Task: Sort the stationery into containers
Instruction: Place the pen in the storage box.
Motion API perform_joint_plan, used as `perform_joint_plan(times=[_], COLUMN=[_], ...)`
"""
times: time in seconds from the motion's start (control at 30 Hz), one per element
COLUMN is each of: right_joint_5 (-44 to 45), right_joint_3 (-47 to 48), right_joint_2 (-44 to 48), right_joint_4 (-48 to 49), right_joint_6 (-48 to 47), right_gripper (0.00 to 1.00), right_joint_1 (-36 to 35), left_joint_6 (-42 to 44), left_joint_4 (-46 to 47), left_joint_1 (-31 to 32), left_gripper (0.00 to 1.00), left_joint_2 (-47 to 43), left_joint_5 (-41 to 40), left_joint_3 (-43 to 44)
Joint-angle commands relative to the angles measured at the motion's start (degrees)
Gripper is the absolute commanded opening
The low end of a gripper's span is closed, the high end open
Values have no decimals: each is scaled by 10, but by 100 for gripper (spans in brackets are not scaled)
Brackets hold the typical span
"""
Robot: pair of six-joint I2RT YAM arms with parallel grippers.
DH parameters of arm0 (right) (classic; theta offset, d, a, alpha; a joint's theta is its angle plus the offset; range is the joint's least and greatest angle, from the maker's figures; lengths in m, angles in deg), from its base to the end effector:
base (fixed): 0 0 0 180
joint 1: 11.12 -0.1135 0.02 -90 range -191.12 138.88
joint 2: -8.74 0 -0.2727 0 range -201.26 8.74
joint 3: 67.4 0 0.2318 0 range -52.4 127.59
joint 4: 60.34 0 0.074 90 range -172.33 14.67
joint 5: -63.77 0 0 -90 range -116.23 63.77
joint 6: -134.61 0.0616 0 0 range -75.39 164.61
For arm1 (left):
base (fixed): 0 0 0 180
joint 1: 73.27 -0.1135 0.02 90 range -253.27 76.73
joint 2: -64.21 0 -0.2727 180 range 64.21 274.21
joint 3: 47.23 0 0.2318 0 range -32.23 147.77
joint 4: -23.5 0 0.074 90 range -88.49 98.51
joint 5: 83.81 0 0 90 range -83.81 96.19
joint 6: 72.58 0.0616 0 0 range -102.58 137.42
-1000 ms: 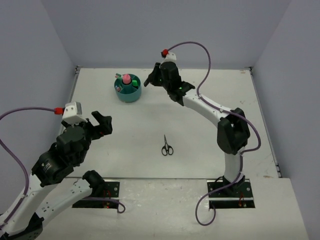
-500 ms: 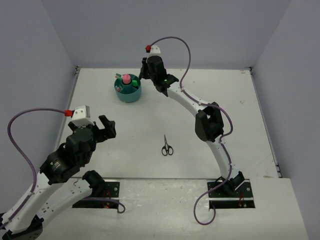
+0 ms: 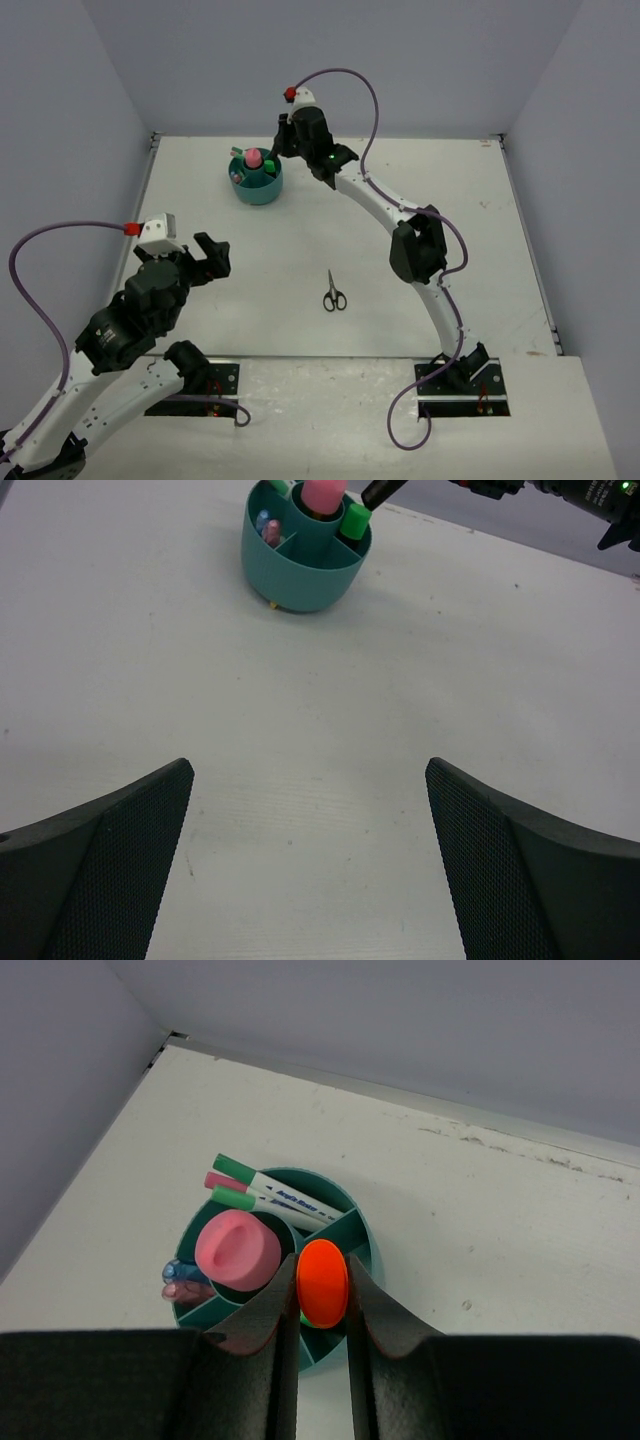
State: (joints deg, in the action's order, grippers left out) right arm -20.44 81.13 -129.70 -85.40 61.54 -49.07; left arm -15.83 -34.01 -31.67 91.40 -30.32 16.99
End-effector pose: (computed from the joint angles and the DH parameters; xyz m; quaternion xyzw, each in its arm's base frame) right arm 0.4635 0.3536 0.3001 -0.1143 0.7845 0.2447 0.5582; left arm 0.0828 -0.0245 0.3345 -0.1213 0.7911 -0.1247 0.5864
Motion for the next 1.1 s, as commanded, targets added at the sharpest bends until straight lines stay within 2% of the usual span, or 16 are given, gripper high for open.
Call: perform_joint_plan(times=[0.0, 0.33, 0.57, 0.73, 0.9, 1.07], right_joint_5=[-20, -17, -26, -33, -35, -32], right_joint_3=[42, 58, 73, 73, 74, 59], right_joint_2=[-9, -17, -24, -25, -25, -10], right_joint_4=[-20, -30, -36, -36, -36, -36], right_joint_6=[-1, -3, -6, -9, -11, -13], right_gripper=[5, 9, 23, 40, 49, 51], right_joint_1=[1, 0, 0, -1, -2, -3], left_joint_6=[19, 20, 21, 23, 24, 25], left_joint_4=[26, 30, 31, 31, 32, 34], left_joint_1=[-2, -2, -1, -2, -2, -2], left_gripper=[100, 100, 100, 100, 100, 100], left_joint_2=[-9, -29, -30, -39, -41, -38], left_joint_5=[-1, 0, 2, 2, 3, 3], left_joint_3=[-2, -4, -4, -5, -4, -5])
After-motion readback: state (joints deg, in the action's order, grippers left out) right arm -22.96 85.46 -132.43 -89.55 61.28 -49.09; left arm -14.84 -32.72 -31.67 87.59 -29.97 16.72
